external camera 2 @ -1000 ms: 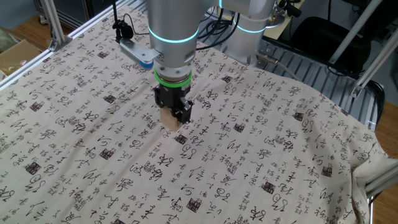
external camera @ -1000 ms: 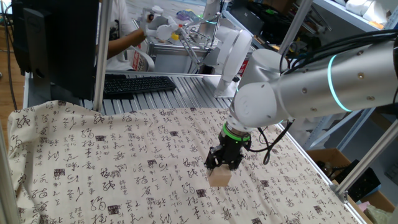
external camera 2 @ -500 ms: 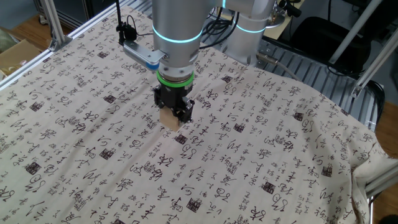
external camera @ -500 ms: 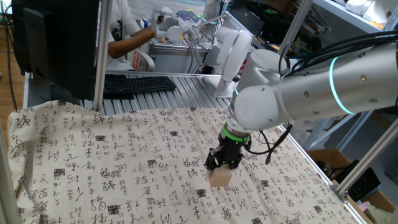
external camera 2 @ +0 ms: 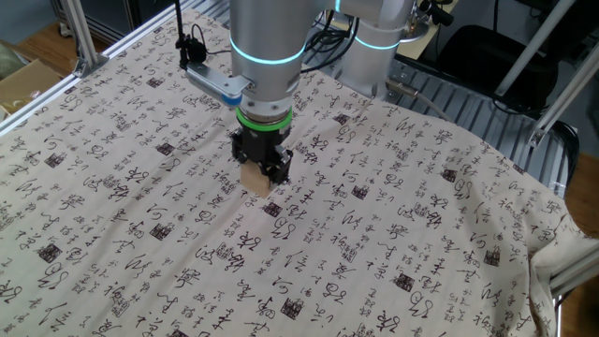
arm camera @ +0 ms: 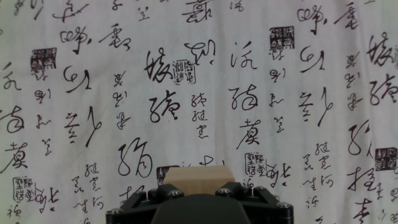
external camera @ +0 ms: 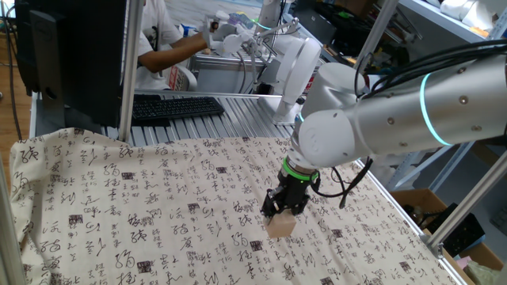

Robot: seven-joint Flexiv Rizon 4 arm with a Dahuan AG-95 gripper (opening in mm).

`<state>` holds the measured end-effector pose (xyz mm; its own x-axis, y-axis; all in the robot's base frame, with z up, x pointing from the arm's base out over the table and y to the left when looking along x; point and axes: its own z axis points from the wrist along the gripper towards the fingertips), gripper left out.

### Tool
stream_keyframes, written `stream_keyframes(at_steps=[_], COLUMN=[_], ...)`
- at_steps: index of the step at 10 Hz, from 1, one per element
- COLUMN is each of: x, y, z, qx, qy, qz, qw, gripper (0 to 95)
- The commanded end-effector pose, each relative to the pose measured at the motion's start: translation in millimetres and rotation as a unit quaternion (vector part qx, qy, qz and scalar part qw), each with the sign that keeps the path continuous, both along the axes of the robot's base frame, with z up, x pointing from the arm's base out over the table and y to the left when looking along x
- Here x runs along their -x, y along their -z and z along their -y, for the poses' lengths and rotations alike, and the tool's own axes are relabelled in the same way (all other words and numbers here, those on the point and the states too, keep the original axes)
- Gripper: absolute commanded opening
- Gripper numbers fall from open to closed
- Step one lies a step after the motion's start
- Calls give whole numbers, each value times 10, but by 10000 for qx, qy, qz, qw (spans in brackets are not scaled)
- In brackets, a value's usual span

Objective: Pick up the small block on the left and move it to the right

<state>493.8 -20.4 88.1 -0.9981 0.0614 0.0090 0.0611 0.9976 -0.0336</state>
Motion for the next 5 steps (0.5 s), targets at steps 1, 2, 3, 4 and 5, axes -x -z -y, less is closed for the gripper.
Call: stream_keyframes(at_steps=[1,2,3,4,5], x=[-4,-3,-2,-5,-8], y=[9,7,5,5,7], z=[5,1,-4,-43,-83], qx=[-83,-71,-94,-192,-186], qy=[-2,-16,-14,20,14], qz=[-2,8,7,-4,-14], qw=[10000,10000,10000,9998,9998], gripper=[0,0,0,0,0])
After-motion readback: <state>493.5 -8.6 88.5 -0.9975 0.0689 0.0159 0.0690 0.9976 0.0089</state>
